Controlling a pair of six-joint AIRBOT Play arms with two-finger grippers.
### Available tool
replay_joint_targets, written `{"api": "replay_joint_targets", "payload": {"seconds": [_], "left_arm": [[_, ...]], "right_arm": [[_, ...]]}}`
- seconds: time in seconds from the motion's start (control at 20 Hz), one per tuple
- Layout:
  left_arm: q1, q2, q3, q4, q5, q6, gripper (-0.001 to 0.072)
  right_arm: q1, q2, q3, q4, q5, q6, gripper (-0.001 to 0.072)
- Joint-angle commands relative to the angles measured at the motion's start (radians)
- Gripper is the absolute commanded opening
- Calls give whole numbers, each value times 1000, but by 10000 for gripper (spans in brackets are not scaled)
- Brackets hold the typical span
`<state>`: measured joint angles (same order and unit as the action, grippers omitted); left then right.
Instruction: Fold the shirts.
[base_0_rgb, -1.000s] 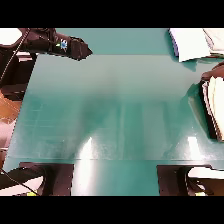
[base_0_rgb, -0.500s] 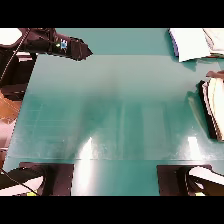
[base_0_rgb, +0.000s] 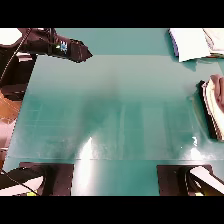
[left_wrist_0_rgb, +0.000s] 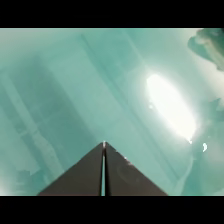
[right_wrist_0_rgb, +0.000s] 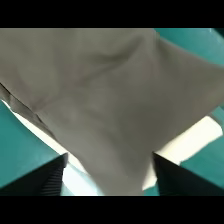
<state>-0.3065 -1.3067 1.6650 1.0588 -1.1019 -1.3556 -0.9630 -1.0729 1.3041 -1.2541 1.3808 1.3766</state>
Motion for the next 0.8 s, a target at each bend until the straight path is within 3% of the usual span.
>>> {"api": "replay_joint_targets", "payload": {"seconds": [0.0, 0.15, 0.3, 0.4, 0.65, 0.7, 0.75], "left_arm": [[0, 0, 0, 0, -9, 3, 24], [0, 0, 0, 0, -8, 3, 25], [0, 0, 0, 0, -5, 2, 25], [0, 0, 0, 0, 18, 2, 25], [0, 0, 0, 10, 36, 2, 25], [0, 0, 0, 10, 47, 2, 25], [0, 0, 0, 10, 60, 2, 25]], "right_arm": [[-48, 25, -79, -29, -3, 0, 682], [-32, 25, -2, 15, -5, 6, 681], [82, 25, 84, 237, -24, 7, 681], [227, 25, 118, 339, -24, 6, 679], [679, 24, 135, 337, -76, 6, 672], [759, 24, 135, 337, -96, 6, 634], [830, 24, 135, 337, -114, 6, 498]]}}
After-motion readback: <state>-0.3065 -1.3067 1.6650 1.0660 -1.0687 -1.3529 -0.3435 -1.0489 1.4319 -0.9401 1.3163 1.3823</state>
